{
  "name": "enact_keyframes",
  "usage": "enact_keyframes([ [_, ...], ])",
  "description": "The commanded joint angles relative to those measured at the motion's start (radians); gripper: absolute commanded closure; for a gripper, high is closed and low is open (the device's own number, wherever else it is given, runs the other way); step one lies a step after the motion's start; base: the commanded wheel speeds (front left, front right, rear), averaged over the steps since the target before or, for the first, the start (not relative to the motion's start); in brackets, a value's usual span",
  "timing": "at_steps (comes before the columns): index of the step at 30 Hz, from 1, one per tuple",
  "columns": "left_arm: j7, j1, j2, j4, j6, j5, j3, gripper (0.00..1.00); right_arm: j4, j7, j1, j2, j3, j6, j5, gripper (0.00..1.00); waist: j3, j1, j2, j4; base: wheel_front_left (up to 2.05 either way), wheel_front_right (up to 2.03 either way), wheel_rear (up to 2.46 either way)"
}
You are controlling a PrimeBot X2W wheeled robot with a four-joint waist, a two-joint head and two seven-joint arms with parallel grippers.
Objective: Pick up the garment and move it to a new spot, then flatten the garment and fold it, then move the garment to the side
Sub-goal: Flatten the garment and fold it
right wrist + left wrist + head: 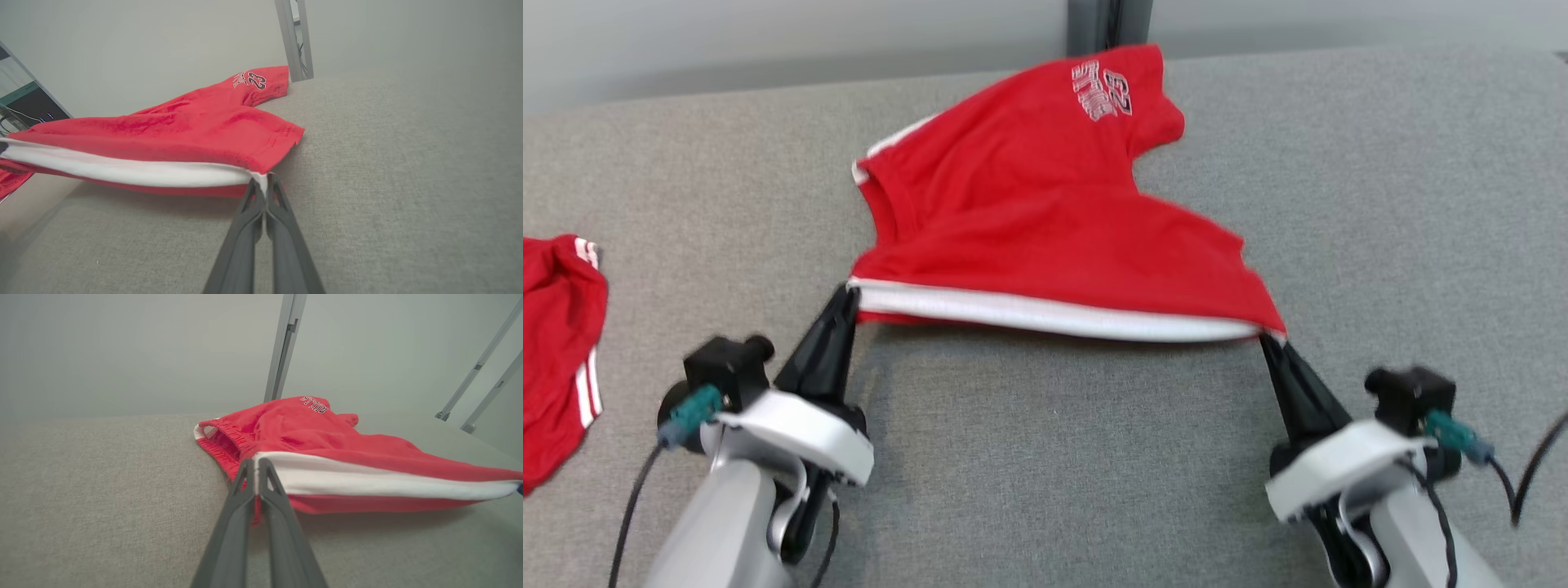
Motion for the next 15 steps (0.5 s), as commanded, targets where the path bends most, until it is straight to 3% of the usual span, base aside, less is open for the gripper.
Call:
enact_keyframes([
  [1,-0.001,0.029,0.002,-0.022,0.000,0.017,0.010,1.00,-0.017,-0.004,0.038,-0.010,-0.010,0.000,-0.002,1.00,-0.034,0.0000,0.0000,0.006,0.00,0.00,0.00],
  [8,-0.001,0.240,0.001,-0.171,0.012,0.082,0.057,1.00,-0.159,0.012,0.286,-0.005,-0.066,0.000,-0.021,1.00,-0.126,0.0000,0.0000,0.003,0.00,0.00,0.00],
  [15,0.000,0.442,-0.006,-0.289,0.053,0.074,0.101,1.00,-0.392,0.126,0.516,0.012,-0.152,0.000,-0.049,1.00,-0.207,0.0000,0.0000,-0.005,0.00,0.00,0.00],
])
